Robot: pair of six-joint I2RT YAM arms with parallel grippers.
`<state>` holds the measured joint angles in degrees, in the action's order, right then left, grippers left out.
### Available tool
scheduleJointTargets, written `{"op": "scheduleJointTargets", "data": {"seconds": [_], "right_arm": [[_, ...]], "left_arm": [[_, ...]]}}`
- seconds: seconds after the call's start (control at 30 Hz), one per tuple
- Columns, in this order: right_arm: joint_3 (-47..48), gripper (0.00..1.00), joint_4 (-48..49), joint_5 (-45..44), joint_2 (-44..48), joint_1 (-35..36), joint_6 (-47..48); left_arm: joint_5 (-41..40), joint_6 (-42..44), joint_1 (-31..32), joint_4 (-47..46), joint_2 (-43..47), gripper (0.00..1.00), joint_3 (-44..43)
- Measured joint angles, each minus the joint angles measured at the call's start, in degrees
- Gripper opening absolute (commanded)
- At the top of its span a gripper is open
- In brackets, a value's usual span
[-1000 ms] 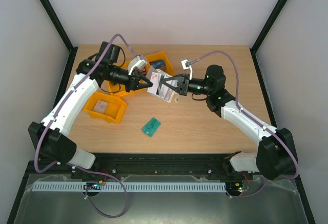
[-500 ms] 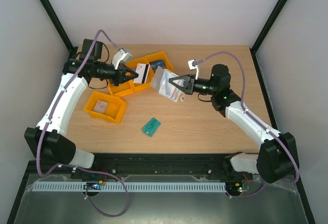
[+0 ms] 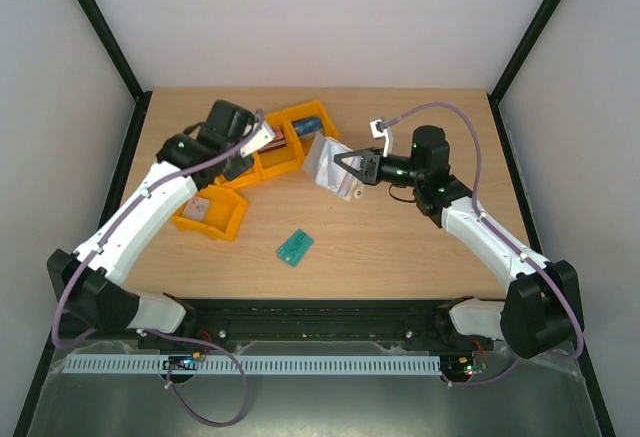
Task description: Take the credit cards out of the card holder
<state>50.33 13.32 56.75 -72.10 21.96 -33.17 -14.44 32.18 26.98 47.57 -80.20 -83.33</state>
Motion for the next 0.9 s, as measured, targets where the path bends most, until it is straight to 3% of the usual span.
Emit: {"op": "scheduleJointTargets", "data": {"seconds": [0.2, 0.4, 0.67, 0.9], "right_arm": [[1.0, 0.02, -2.8, -1.5, 0.0, -0.4, 0.9], [5.5, 0.02, -8.7, -6.4, 0.0, -0.4, 1.3], [12.0, 0.02, -15.8, -22.1, 0.0, -0.6, 2.0], [13.3, 0.02, -17.7, -27.3, -1.9, -1.8, 2.5]], "left_arm": [[-25.0, 10.4, 2.0, -5.6, 5.6, 0.02, 15.2], [-38.2, 23.8, 2.0, -16.7, 11.4, 0.02, 25.3], [-46.2, 47.6, 3.0, -40.7, 22.0, 0.02, 42.2], [-46.3, 52.9, 3.0, -46.9, 21.5, 0.02, 41.9]]}}
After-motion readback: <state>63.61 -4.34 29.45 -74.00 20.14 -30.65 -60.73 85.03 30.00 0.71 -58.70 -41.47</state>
